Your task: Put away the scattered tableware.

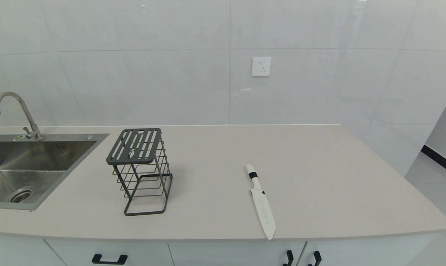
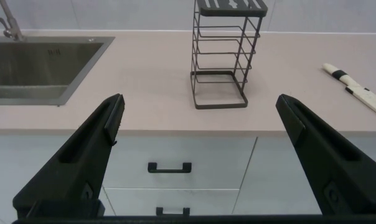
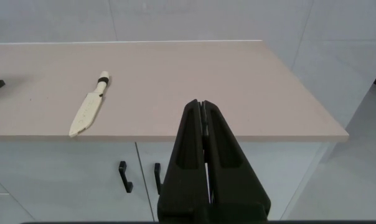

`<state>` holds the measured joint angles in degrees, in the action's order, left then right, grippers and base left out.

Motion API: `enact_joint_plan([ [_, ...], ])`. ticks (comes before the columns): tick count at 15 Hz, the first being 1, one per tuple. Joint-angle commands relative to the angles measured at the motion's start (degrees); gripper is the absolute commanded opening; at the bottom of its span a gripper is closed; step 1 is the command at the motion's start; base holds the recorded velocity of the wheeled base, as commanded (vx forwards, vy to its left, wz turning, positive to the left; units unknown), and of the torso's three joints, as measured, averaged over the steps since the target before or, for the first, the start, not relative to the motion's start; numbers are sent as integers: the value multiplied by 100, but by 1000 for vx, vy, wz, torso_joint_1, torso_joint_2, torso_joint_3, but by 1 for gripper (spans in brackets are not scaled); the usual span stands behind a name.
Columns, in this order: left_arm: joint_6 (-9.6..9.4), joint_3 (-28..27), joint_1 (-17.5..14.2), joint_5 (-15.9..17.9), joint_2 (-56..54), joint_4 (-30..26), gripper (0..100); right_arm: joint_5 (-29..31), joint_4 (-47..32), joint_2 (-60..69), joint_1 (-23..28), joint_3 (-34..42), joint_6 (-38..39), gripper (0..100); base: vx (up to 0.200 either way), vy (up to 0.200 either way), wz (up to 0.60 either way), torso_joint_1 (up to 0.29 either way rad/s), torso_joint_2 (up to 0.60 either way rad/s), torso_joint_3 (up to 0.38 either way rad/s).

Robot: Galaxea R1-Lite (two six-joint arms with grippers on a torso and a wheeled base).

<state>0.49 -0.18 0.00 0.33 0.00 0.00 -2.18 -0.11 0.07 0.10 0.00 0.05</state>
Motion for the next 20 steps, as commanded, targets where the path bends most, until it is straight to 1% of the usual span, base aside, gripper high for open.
enact_joint_plan([
  [1,4,1,0,2,0,0,100,-2,2,-7,-1,0,-5,0,0,0,0,300,-51,232],
  [9,30,1,0,-7,0,0,100,-2,2,-7,-1,0,4,0,0,0,0,339,-108,225],
  [13,48,1,0,-15,0,0,100,-2,2,-7,-1,0,13,0,0,0,0,334,-162,161],
  [15,48,1,0,-15,0,0,100,-2,2,-7,-1,0,13,0,0,0,0,122,-54,61],
  [20,48,1,0,-15,0,0,100,-2,2,-7,-1,0,13,0,0,0,0,0,0,0],
])
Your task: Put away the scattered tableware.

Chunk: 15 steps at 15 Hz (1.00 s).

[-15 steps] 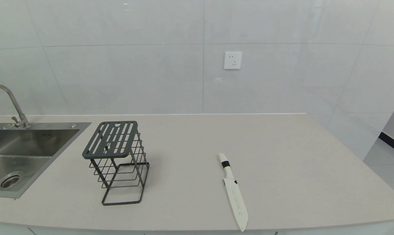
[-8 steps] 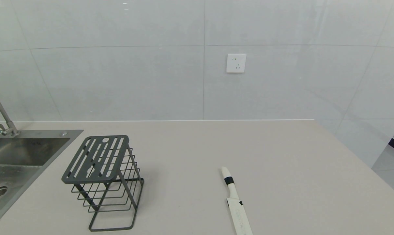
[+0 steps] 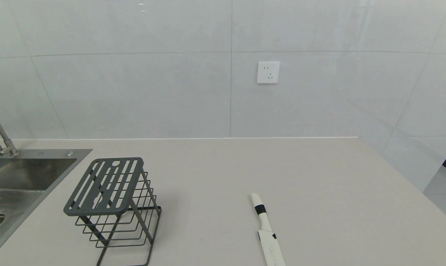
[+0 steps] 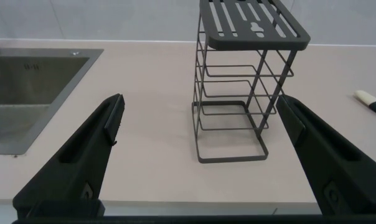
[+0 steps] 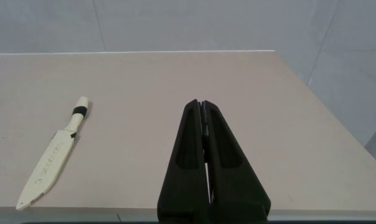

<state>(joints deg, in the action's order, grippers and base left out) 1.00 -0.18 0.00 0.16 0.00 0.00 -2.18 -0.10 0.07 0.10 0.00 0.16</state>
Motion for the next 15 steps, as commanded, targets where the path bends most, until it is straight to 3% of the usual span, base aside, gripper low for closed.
enact_joint_plan([
  [1,23,1,0,2,0,0,100,-2,1,-7,-1,0,2,0,0,0,0,0,0,0],
  [15,23,1,0,-7,0,0,100,-2,-8,-7,-1,0,-7,0,0,0,0,12,-37,-22],
])
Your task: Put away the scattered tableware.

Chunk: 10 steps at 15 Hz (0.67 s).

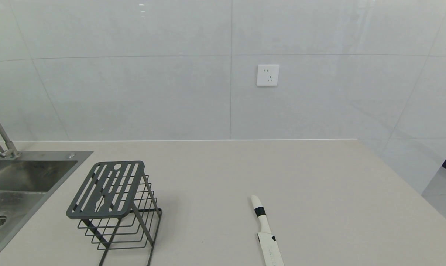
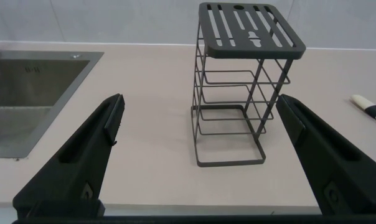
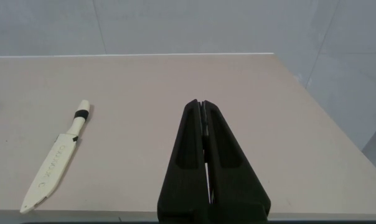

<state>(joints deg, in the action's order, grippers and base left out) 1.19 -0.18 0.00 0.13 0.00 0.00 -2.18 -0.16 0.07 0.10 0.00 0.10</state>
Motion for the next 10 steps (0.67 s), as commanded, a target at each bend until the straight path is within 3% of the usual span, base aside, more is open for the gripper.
enact_joint_plan([
  [1,4,1,0,4,0,0,100,-2,7,-7,-1,0,-1,0,0,0,0,0,0,0],
  [6,4,1,0,4,0,0,100,-2,7,-7,-1,0,8,0,0,0,0,0,0,0],
  [10,-5,1,0,-5,0,0,100,-2,7,-7,-1,0,8,0,0,0,0,126,-62,41],
])
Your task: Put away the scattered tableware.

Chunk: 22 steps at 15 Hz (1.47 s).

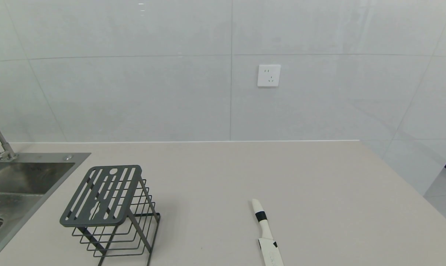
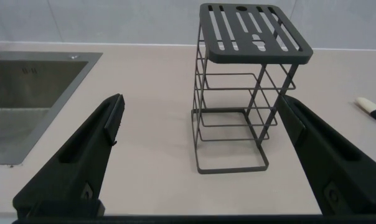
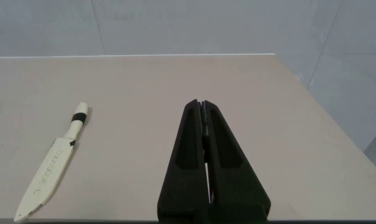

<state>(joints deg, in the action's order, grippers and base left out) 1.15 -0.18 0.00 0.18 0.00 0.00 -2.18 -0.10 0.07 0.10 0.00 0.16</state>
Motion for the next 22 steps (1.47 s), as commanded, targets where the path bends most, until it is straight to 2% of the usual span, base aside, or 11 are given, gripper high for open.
enact_joint_plan([
  [1,-18,1,0,-1,0,0,100,-2,1,-7,-1,0,2,0,0,0,0,0,0,0],
  [6,-185,1,0,43,0,0,100,-28,1,-42,-27,0,2,0,0,0,0,0,0,0],
  [11,-150,1,0,43,0,0,100,-160,10,-60,-45,0,-411,0,0,0,0,0,0,0],
  [13,-159,9,0,43,0,0,100,-397,62,-227,-54,-501,-350,0,0,0,0,0,0,0],
  [14,-159,9,0,43,0,0,100,-617,221,-1018,-80,-2057,-341,100,0,0,0,0,0,0],
  [15,-167,9,0,43,0,0,100,-696,221,-1317,-124,-2417,-420,100,0,0,0,0,0,0],
  [16,-167,9,0,43,0,0,100,-1030,203,-1994,-414,-2681,-552,100,0,0,0,0,0,0],
  [18,-159,1,0,43,0,0,100,-1373,203,-3075,-862,-2672,-561,100,0,0,0,0,0,0],
  [19,-159,1,0,52,0,-9,100,-1584,282,-4226,-1372,-2865,-649,100,0,0,0,0,0,0],
  [21,-299,1,0,96,0,-9,100,-1540,353,-6054,-2154,-3507,-1141,100,0,0,0,0,0,0],
  [22,-352,1,0,105,0,-9,100,-1540,353,-6529,-2286,-3665,-1246,100,0,0,0,0,0,0],
])
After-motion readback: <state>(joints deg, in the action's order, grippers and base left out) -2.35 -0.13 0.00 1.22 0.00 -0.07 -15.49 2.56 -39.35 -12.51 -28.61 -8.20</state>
